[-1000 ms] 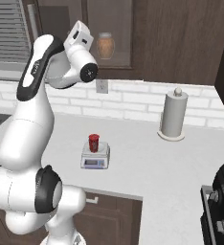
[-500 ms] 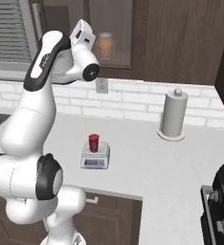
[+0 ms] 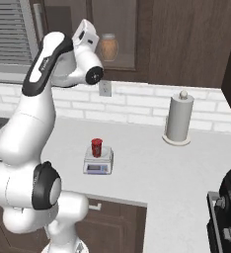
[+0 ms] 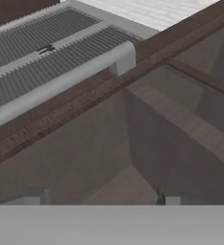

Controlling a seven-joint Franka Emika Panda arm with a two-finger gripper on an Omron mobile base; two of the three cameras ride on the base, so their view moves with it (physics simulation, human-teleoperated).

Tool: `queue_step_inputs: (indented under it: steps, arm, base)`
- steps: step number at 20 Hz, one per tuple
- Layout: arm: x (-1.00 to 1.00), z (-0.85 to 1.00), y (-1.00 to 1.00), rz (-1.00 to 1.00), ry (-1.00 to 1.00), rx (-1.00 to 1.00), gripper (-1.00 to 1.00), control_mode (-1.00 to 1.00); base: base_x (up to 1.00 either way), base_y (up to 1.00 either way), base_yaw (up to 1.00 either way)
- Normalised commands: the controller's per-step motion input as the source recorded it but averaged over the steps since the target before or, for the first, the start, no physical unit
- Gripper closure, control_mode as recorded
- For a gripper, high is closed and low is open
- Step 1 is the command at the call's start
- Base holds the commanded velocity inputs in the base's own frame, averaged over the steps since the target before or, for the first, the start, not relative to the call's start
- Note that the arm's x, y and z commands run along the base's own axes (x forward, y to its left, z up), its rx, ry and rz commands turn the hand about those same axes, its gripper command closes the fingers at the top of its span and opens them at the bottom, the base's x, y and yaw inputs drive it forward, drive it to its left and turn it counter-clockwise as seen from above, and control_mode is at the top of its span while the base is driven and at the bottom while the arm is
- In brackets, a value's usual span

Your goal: Pick the yogurt and place it on the digital scale for weighing, and close the cabinet.

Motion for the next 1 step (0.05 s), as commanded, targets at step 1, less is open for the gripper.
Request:
queue_step_inputs:
  steps: [1]
  arm:
    - [-0.51, -0.39, -0.31, -0.10, 0.00, 0.00, -1.00, -1.00]
  base:
    - [0.00, 0.00, 0.00]
